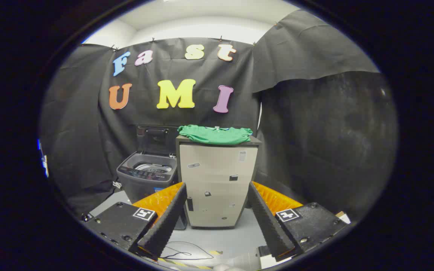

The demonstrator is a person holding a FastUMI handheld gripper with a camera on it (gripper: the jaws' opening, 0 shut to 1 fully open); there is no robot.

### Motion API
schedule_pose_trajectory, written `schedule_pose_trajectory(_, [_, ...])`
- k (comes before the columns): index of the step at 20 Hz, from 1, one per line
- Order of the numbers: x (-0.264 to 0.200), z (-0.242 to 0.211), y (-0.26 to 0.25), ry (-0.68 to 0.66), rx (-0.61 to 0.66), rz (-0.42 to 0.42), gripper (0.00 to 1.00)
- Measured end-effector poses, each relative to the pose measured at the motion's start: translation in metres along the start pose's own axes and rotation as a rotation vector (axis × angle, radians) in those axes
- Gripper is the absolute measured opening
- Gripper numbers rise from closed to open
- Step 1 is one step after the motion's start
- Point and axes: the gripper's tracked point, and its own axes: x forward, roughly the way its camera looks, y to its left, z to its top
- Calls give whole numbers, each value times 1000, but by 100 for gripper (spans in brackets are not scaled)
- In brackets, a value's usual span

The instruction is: Put the clothes into the washing machine and then close the washing machine lid.

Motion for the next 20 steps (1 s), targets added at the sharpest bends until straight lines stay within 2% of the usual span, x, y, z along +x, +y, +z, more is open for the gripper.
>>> schedule_pose_trajectory(14, [0, 6, 15, -10, -7, -3, 100])
schedule_pose_trajectory(20, [3, 31, 9, -23, -9, -20, 100])
